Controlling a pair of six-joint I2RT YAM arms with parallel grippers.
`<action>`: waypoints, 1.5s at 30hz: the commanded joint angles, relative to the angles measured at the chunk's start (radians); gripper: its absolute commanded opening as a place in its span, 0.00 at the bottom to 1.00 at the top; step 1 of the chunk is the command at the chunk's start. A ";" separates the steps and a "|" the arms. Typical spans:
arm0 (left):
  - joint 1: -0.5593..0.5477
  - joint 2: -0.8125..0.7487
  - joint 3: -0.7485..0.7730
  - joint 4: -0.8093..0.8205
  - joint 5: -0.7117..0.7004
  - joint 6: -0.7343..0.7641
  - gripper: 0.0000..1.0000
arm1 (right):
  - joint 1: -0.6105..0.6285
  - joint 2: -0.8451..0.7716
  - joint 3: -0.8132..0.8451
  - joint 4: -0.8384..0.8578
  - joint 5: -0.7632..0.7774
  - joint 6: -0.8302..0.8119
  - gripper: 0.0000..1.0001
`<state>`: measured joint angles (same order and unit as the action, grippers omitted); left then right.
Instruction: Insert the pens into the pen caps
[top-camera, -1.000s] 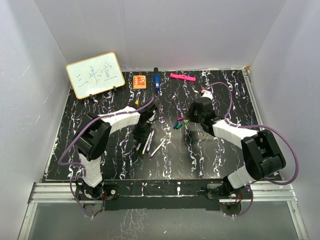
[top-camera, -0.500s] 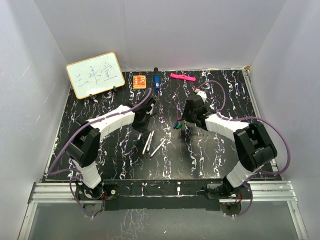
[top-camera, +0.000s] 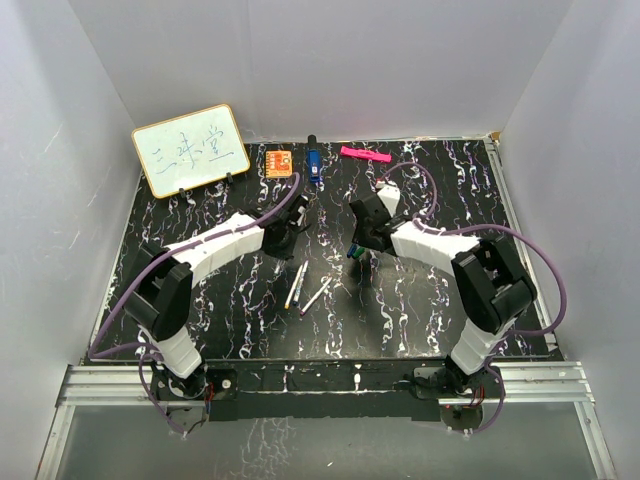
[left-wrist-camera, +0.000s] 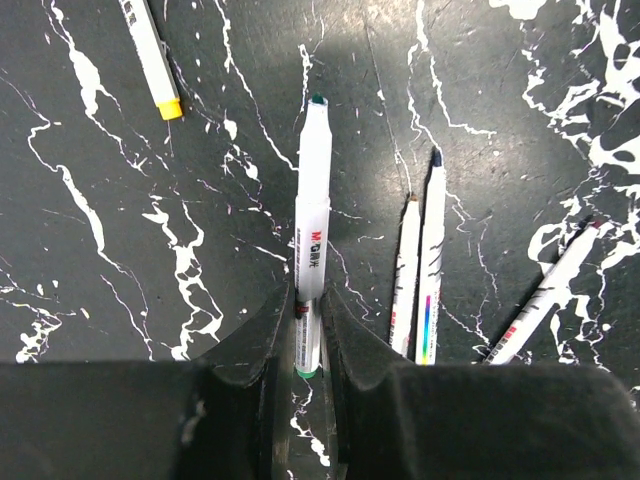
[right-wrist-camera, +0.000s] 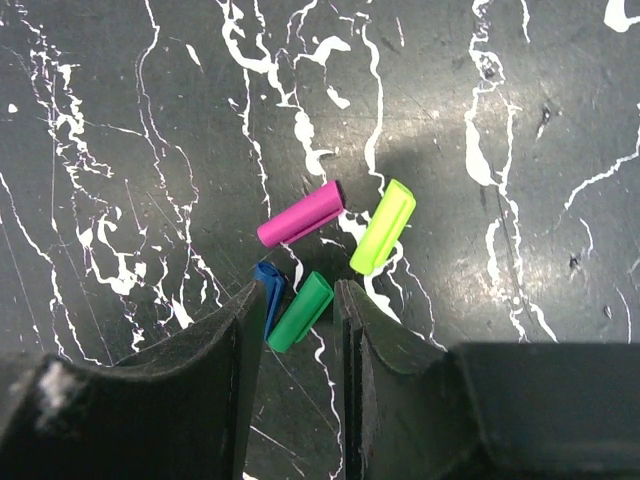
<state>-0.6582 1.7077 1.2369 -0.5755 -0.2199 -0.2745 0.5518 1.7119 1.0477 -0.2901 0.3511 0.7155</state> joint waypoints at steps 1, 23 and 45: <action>0.010 -0.059 -0.018 0.003 -0.011 0.019 0.00 | 0.027 0.008 0.057 -0.074 0.123 0.092 0.31; 0.032 -0.076 -0.049 0.015 0.003 0.027 0.00 | 0.044 0.084 0.078 -0.098 0.093 0.151 0.32; 0.035 -0.063 -0.035 0.016 0.008 0.035 0.00 | 0.067 0.090 0.055 -0.139 0.088 0.179 0.41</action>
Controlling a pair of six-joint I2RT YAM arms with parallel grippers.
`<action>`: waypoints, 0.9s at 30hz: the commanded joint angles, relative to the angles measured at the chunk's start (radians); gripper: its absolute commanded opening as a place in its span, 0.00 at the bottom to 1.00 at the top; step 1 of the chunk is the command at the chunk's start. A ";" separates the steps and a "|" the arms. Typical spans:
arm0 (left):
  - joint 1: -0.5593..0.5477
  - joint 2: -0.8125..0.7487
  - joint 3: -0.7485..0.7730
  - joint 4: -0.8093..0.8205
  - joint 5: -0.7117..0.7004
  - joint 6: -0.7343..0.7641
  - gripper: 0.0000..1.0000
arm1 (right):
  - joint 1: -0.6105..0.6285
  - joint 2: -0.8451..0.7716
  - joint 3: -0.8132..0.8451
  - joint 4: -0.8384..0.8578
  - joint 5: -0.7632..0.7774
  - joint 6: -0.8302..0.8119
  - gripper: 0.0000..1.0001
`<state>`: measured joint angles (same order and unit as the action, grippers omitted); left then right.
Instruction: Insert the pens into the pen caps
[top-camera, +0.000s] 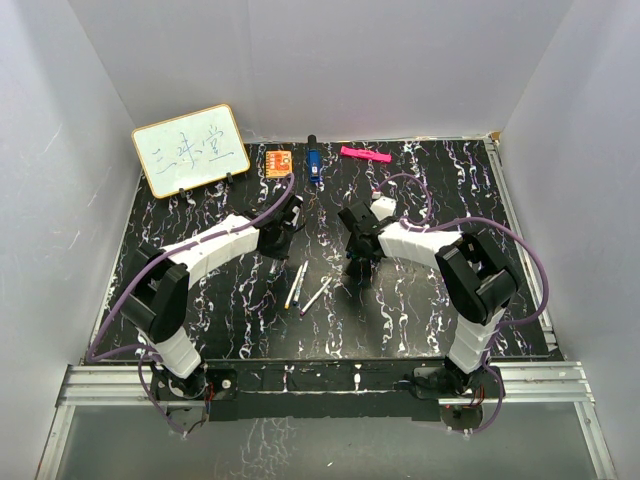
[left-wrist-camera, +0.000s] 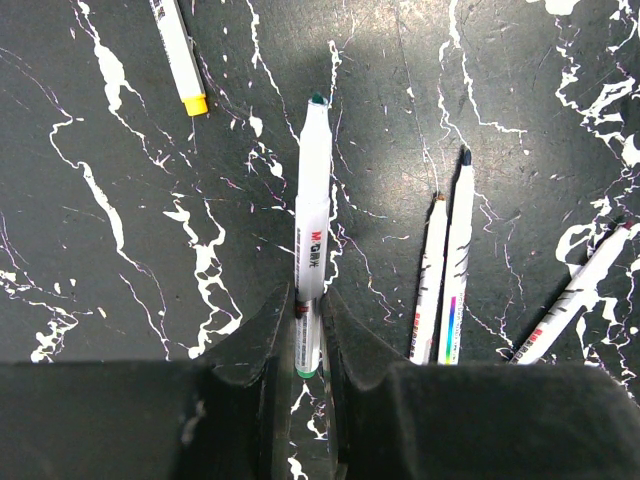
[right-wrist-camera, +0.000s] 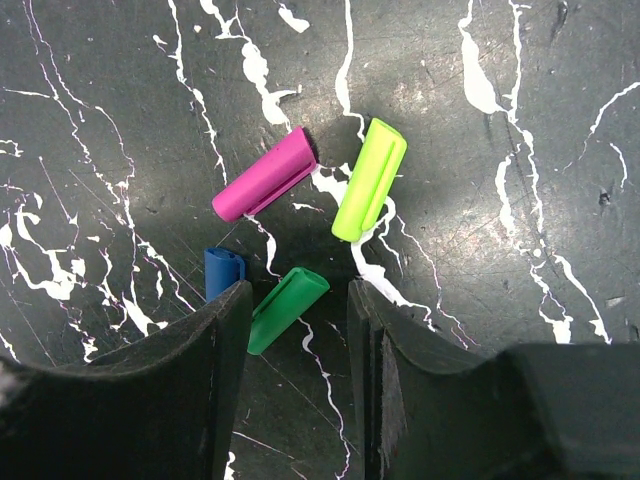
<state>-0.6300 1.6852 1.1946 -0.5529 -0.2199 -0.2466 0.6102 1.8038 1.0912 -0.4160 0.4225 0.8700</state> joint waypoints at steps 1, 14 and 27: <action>0.007 -0.039 0.008 -0.007 0.010 0.007 0.00 | 0.009 0.000 0.013 -0.015 0.015 0.024 0.41; 0.007 -0.033 0.032 -0.015 0.009 0.014 0.00 | 0.069 0.036 0.010 -0.057 -0.019 0.026 0.35; 0.007 -0.035 0.020 -0.013 0.015 0.008 0.00 | 0.098 0.056 0.024 -0.103 0.071 0.053 0.38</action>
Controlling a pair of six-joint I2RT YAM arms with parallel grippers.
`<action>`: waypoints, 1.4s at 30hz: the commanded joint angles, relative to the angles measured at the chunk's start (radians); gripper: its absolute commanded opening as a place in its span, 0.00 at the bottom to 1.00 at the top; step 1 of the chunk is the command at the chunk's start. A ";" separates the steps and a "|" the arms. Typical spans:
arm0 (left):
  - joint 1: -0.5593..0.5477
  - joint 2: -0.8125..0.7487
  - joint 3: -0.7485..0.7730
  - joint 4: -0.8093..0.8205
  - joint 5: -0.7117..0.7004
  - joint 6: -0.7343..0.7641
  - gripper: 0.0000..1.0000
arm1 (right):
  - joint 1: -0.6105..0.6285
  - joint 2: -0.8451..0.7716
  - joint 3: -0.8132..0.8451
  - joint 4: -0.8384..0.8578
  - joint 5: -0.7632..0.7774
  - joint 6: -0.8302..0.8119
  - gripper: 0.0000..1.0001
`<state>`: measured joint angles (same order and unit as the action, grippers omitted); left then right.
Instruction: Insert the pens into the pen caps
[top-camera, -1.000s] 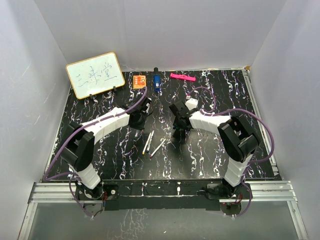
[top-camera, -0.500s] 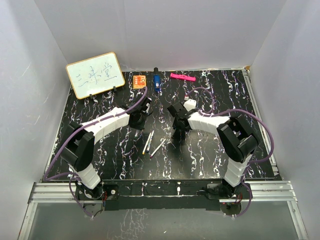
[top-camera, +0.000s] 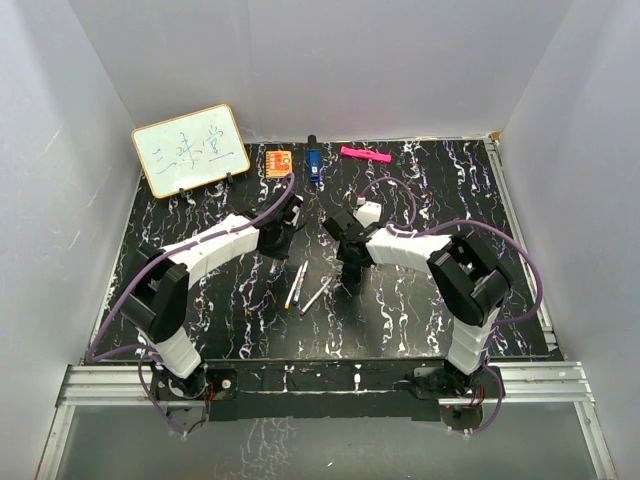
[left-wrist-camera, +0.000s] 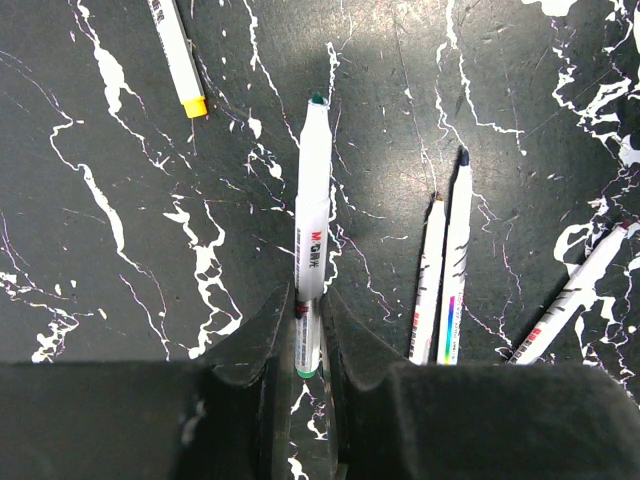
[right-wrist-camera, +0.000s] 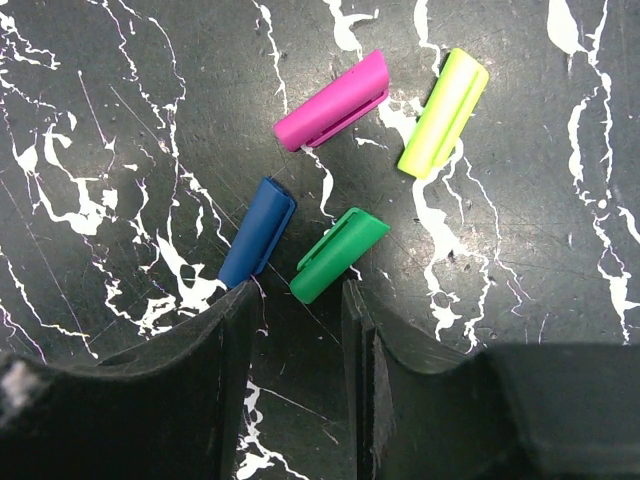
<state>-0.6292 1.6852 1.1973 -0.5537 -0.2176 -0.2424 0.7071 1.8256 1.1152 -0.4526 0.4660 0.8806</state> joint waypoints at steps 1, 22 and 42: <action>0.006 -0.035 0.016 -0.011 0.015 0.005 0.00 | 0.001 0.033 -0.003 -0.067 0.031 0.047 0.39; 0.006 -0.026 0.019 -0.010 0.031 0.002 0.00 | -0.040 0.112 0.015 -0.118 0.042 0.077 0.37; 0.008 -0.012 0.057 -0.026 0.023 0.026 0.00 | -0.024 0.120 -0.009 -0.131 -0.111 -0.055 0.10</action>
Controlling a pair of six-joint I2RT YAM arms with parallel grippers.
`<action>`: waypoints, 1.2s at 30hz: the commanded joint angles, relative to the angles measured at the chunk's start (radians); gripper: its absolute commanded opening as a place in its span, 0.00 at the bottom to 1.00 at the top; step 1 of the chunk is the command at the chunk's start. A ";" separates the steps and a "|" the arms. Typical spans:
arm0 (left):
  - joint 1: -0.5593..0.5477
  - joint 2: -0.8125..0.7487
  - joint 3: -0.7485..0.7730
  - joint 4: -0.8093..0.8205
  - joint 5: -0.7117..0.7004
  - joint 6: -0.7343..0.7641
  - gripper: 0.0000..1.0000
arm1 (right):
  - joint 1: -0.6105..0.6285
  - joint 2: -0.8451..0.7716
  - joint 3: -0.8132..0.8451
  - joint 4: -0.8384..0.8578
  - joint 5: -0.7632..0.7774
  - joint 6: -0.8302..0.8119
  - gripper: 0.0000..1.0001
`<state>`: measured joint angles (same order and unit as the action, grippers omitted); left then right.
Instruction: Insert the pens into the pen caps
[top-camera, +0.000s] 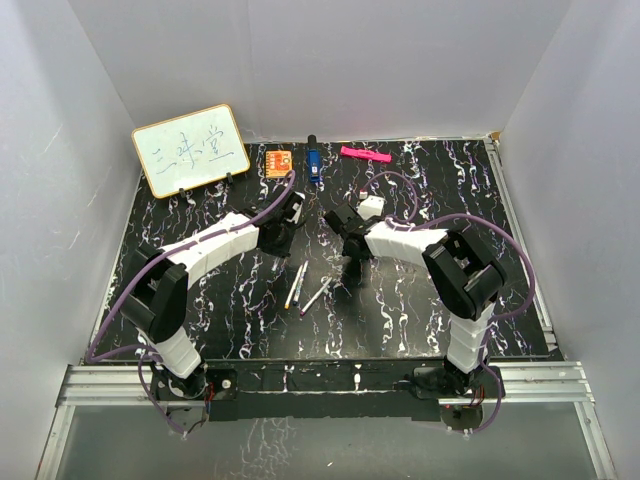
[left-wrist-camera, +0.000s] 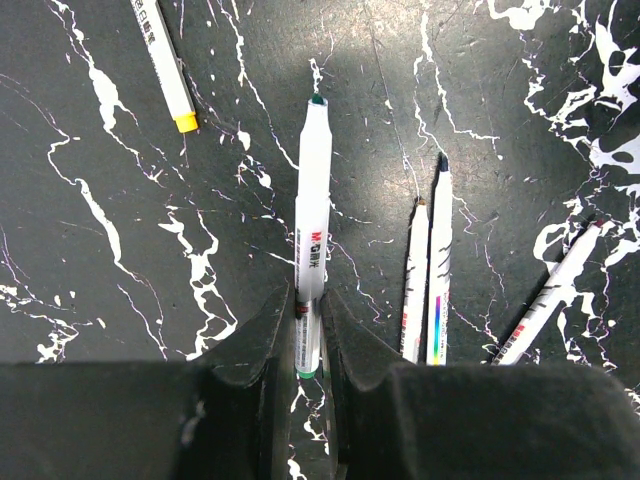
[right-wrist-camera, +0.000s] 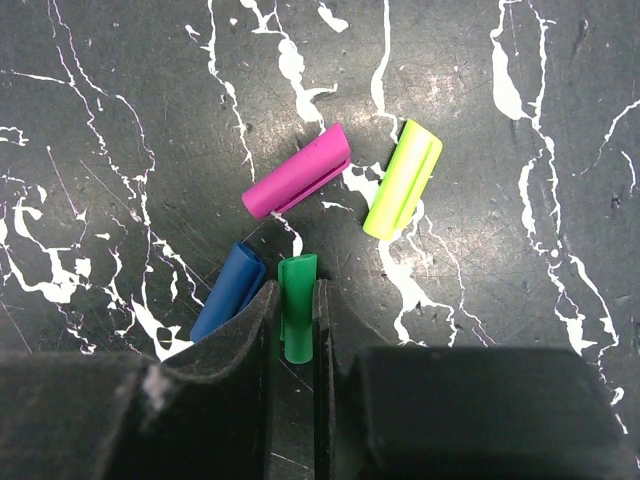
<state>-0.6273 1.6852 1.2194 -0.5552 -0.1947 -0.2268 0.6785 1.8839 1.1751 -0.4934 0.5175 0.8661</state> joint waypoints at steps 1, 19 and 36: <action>0.006 -0.011 0.035 -0.024 0.001 0.010 0.00 | 0.004 0.063 -0.074 -0.087 -0.171 -0.046 0.07; 0.006 -0.034 0.009 0.016 0.035 -0.027 0.00 | 0.003 -0.170 -0.044 -0.022 -0.098 -0.130 0.00; 0.001 -0.214 -0.208 0.498 0.321 -0.093 0.00 | -0.237 -0.505 -0.330 0.875 -0.309 -0.311 0.00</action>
<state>-0.6254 1.5772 1.0710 -0.2848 -0.0059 -0.2924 0.5331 1.4498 0.9821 -0.0429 0.3992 0.5854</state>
